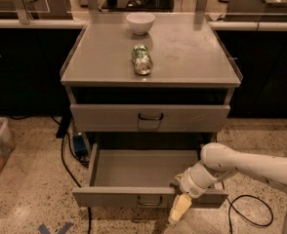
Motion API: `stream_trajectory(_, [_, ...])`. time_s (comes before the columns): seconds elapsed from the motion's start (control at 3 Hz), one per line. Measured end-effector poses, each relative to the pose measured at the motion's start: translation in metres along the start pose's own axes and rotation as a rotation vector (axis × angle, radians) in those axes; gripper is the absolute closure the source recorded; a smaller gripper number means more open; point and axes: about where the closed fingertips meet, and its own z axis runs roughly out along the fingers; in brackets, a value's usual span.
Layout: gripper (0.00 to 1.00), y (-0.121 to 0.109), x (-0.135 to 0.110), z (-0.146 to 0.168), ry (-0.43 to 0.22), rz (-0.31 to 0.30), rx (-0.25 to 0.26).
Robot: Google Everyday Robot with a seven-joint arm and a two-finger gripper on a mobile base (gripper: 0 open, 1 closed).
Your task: Open middle drawer
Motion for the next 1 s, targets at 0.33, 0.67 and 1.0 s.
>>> stream_trajectory(0.33, [0.0,0.029,0.009,0.006,0.014,-0.034,-0.069])
stream_trajectory(0.67, [0.0,0.063,0.023,0.003,0.036,-0.04,-0.141])
stream_trajectory(1.0, [0.0,0.091,0.033,-0.007,0.056,-0.051,-0.198])
